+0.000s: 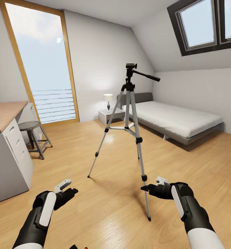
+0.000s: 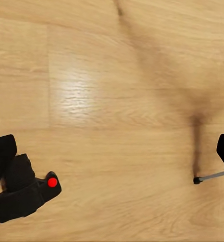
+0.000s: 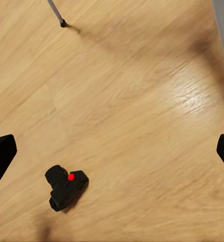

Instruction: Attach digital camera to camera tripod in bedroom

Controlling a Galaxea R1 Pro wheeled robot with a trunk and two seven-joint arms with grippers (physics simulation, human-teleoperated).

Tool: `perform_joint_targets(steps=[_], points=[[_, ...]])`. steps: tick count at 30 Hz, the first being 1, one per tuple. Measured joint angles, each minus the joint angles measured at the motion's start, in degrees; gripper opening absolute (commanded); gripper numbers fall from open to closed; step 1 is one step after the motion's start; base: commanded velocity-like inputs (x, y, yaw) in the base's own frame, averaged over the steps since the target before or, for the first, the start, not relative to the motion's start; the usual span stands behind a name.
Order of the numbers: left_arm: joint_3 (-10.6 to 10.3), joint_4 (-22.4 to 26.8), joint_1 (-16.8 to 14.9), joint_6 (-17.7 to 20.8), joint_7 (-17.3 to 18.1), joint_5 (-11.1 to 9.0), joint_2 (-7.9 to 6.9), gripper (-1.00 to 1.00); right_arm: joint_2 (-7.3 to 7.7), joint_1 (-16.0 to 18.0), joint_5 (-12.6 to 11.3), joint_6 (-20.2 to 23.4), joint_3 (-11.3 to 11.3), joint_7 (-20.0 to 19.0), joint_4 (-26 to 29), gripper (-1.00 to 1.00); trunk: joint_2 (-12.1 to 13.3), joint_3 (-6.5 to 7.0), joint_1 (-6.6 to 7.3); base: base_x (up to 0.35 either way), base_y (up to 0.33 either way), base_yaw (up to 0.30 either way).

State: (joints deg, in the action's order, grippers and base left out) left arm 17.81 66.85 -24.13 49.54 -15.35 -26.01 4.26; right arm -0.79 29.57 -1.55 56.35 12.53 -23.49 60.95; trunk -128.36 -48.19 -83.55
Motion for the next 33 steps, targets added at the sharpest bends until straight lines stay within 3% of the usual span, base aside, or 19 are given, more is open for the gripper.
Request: perform_joint_targets(steps=[7,8,9,11,12,13,15,16,17,20,22,27,29,33], points=[[0.01,0.06,0.00,0.11,0.00,-0.14,-1.60,1.00,0.01,0.00,0.04,0.01,0.10,-0.01,0.05,1.00,-2.81,-1.26,-1.54,0.000,0.000,0.000],[-0.53,0.82,-0.02,2.70,0.14,0.91,-4.69,1.00,0.07,0.00,0.38,0.02,-0.01,0.08,0.62,1.00,-3.21,-1.43,-1.76,0.000,0.000,0.000],[-0.71,0.56,-0.02,3.20,0.31,1.13,-6.62,1.00,0.11,0.00,0.53,-0.02,-0.07,0.10,0.68,1.00,-3.61,-1.62,-1.98,0.000,0.000,0.000],[-0.98,0.18,0.00,3.45,0.87,1.13,-8.70,1.00,0.11,0.00,0.62,-0.04,-0.11,0.09,0.70,1.00,-4.41,-1.97,-2.42,0.000,0.000,0.000],[-2.92,-2.49,0.05,3.55,4.35,1.44,-11.33,1.00,0.13,0.00,0.71,-0.28,-0.13,0.07,0.72,1.00,-4.81,-2.16,-2.64,0.000,0.000,0.000],[-4.83,-4.45,0.07,3.35,6.68,1.44,-12.23,1.00,0.14,0.00,0.74,-0.44,-0.13,0.06,0.71,1.00,-5.21,-2.34,-2.86,0.000,0.000,0.000],[-7.60,-6.42,0.07,3.02,9.03,1.94,-12.89,1.00,0.14,0.00,0.74,-0.58,-0.15,0.02,0.74,1.00,-6.02,-2.69,-3.30,0.000,0.000,0.000],[-14.54,-9.50,0.09,1.07,11.80,3.81,-13.61,1.00,0.15,0.00,0.75,-0.74,-0.27,-0.03,0.85,1.00,-6.41,-2.88,-3.52,0.000,0.000,0.000],[-16.93,-10.22,0.07,0.18,12.27,4.87,-13.74,1.00,0.14,0.00,0.74,-0.77,-0.30,-0.06,0.92,1.00,-6.82,-3.05,-3.74,0.000,0.000,0.000],[-22.81,-11.58,0.08,-4.09,13.16,7.62,-13.90,1.00,0.15,0.00,0.45,-0.80,-0.38,-0.51,2.31,1.00,-8.02,-3.59,-4.39,0.000,0.000,0.000],[-25.14,-12.16,0.08,-7.35,13.43,9.31,-14.02,1.00,0.10,0.00,0.25,-0.65,-0.40,-1.90,4.75,1.00,-8.83,-3.95,-4.83,0.000,0.000,0.000],[-26.91,-14.83,0.08,-11.00,13.60,10.68,-14.74,1.00,0.18,0.00,0.35,-0.34,-0.40,-7.15,7.81,1.00,-10.83,-4.85,-5.93,0.000,0.000,0.000],[-27.25,-18.27,0.09,-11.94,13.81,10.83,-15.36,1.00,0.32,0.00,0.52,-0.31,-0.32,-10.61,8.37,1.00,-11.63,-5.21,-6.37,0.000,0.000,0.000],[-27.47,-23.58,0.08,-14.64,14.04,10.95,-15.55,1.00,0.56,0.00,0.61,-0.25,-0.25,-13.18,8.60,1.00,-13.24,-5.93,-7.25,0.000,0.000,0.000]])
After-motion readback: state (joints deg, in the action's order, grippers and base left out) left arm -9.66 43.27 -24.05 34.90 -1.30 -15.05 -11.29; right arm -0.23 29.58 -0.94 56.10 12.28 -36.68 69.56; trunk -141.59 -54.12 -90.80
